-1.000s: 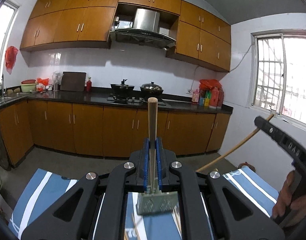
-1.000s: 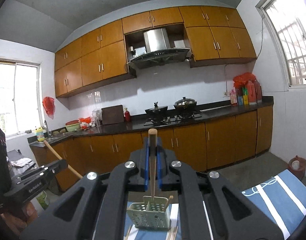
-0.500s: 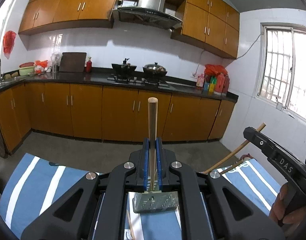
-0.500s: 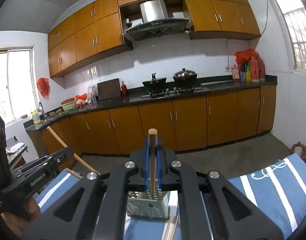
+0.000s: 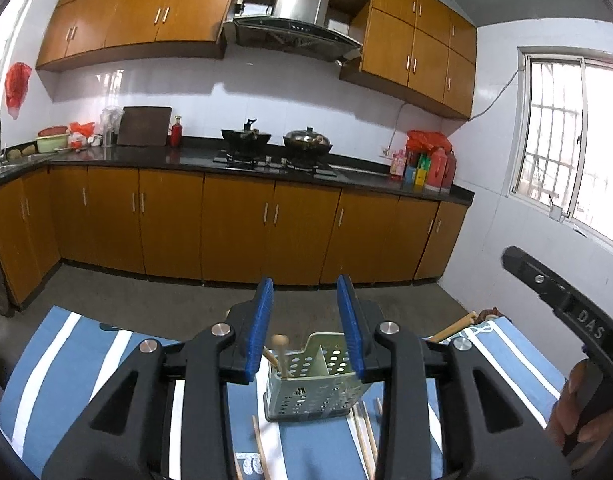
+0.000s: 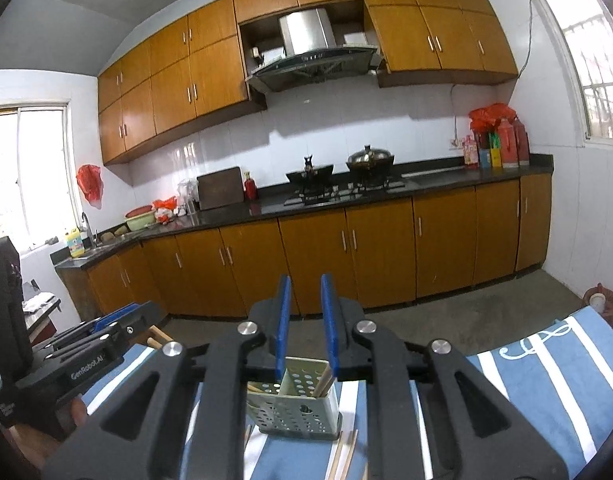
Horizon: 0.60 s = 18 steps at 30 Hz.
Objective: Organize utensils
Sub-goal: 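Open both grippers to release the chopsticks into the holder, then move both open grippers back toward the chopsticks on the table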
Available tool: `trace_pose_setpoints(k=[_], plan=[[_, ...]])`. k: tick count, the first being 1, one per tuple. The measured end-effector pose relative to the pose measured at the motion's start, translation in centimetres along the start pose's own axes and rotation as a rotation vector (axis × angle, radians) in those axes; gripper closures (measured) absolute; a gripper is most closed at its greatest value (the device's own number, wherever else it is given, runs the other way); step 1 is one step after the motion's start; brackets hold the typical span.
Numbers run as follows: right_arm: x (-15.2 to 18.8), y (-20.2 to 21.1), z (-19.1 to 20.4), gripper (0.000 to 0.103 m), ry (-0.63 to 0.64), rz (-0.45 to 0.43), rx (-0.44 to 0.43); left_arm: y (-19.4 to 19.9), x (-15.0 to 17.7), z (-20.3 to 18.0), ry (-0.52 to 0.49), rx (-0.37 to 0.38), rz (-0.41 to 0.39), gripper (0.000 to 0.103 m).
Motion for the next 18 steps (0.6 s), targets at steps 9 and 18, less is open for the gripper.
trace_pose_setpoints(k=[9,18], plan=[[6.5,4.8,-5.6,0.078,-0.005,0.077,0.139,4.4,4.7,3.3,0.000,-0.068,0.052,0.069],[23.9,1.9,-8.4,0.078,-0.115,0.510,0.167,3.3,16.2,8.1,0.067,-0.156,0.314,0.069]])
Point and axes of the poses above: each gripper's, at about its wrist camera, not at the fingertips, and y roughly against the way its jaws point, z to its left, x to its underside, the point moved 9 cm from there along -y, roughly the way its jaws point, and after that the axes turned 3 degrees about -y, right-handed, at the moved point
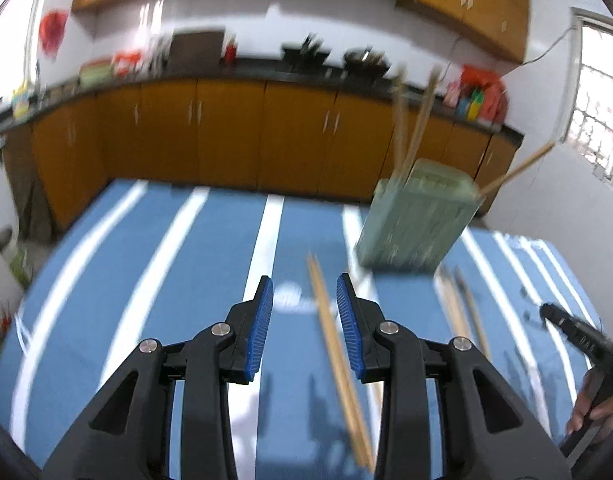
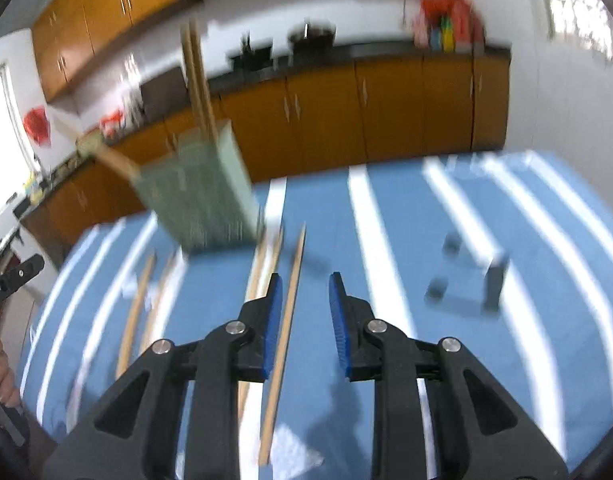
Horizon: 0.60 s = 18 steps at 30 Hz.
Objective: Organize utensils
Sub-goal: 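Move both open grippers back toward the chopsticks on the table, then grasp a wooden chopstick with the right gripper while the left gripper grasps another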
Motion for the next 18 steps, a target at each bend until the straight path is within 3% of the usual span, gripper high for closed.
trace_pose_setpoints(k=[6,10,14,18], plan=[[4.5,-3.3,2.0,0.078,0.047,0.105,0.005,-1.8,4.8,0.2,0.020,0.010,0.107,0.069],[4.9,-4.5,2.2,0.079,0.075,0.128,0.054,-2.3,6.4,-0.2,0.018,0.022,0.139,0.069],[4.6,-4.6,1.8,0.095,0.089,0.121,0.092,-2.8,7.1,-0.7,0.012,0.036,0.158,0.069],[3.5,-4.6,-0.5,0.095,0.025,0.106,0.154,-3.3,7.5,-1.6,0.004,0.057,0.175,0.070]])
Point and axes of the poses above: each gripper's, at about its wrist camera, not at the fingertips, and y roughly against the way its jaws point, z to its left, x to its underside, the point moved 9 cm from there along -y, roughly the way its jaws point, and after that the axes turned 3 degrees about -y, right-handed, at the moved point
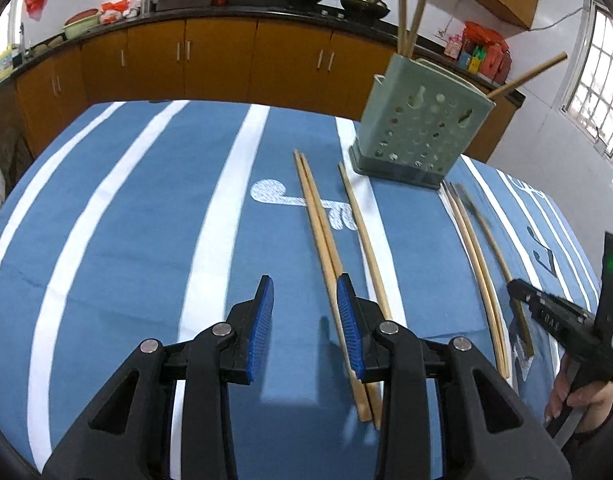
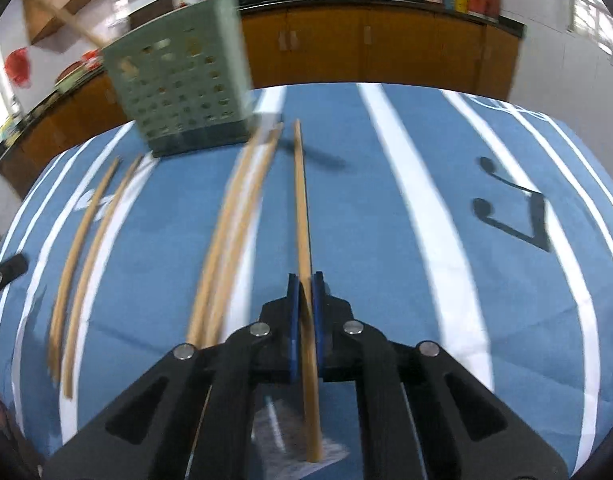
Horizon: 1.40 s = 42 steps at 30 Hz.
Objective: Organize utensils
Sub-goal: 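Grasp a wooden chopstick with the right gripper while the left gripper grasps another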
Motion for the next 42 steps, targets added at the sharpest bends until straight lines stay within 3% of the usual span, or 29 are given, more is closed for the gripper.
trace_pose_setpoints(k=[4,12,25,27,42], plan=[[-0.5,0.0,-2.0,0.095,-0.073,0.004,0.004,-0.8,0.6,-1.1,-0.019,0.027,0.030,0.075],[-0.4,0.0,-1.7,0.095,-0.037,-0.003,0.010,-2.4,1.8,-1.9,-0.065,0.003,0.095,0.084],[0.0,0.0,-0.2,0.095,0.023,-0.004,0.001,-3.1,1.8,-2.9,-0.110,-0.030,0.103,0.087],[0.1,0.1,-0.1,0.094,0.030,-0.004,-0.001,-3.5,1.9,-2.5,-0.102,-0.046,0.118,0.093],[-1.3,-1.0,0.0,0.095,0.051,-0.011,0.005,-6.1,-0.9,3.5,-0.033,-0.140,0.090,0.095]])
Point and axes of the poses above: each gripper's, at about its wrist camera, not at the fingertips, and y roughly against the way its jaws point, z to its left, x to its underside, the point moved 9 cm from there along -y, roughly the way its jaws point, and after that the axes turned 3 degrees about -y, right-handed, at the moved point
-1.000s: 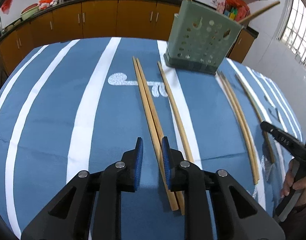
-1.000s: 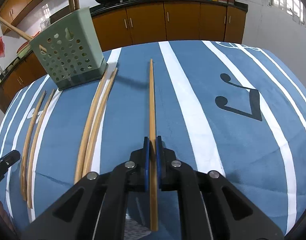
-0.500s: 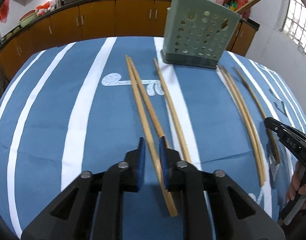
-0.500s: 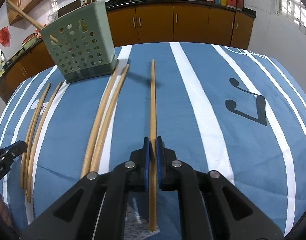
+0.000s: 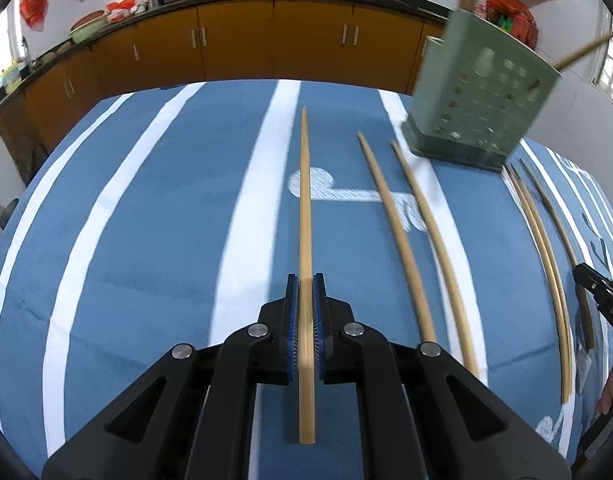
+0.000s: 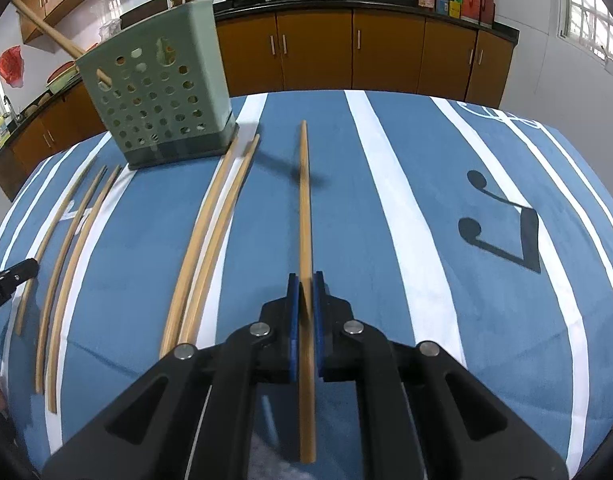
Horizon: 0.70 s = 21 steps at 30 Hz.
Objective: Organize utensils
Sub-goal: 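Grasp a wooden chopstick with the right gripper while the left gripper grasps another, then lift both chopsticks upright and carry them over the green holder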
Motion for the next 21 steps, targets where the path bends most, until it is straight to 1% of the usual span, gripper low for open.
trace_pose_setpoints(k=[4,7,9,13,18,21], plan=[[-0.62,-0.54,-0.16,0.095,-0.013,-0.007,0.000,0.03,-0.50,0.69,0.015,0.019,-0.018,0.095],[-0.74,-0.66,-0.20,0.095,-0.018,-0.009,-0.005,0.36,-0.24,0.59,-0.004,0.005,-0.046,0.095],[-0.76,-0.68,-0.23,0.095,-0.021,-0.009,-0.009,0.53,-0.13,0.46,-0.013,-0.003,-0.048,0.095],[-0.73,-0.69,-0.19,0.095,-0.022,-0.009,-0.010,0.72,0.01,0.67,-0.002,0.010,-0.049,0.095],[-0.70,-0.69,-0.20,0.095,-0.018,-0.010,-0.006,0.82,0.13,0.59,-0.012,-0.003,-0.048,0.095],[-0.67,-0.67,-0.25,0.095,-0.017,-0.010,-0.005,0.86,0.12,0.67,-0.006,0.005,-0.049,0.095]])
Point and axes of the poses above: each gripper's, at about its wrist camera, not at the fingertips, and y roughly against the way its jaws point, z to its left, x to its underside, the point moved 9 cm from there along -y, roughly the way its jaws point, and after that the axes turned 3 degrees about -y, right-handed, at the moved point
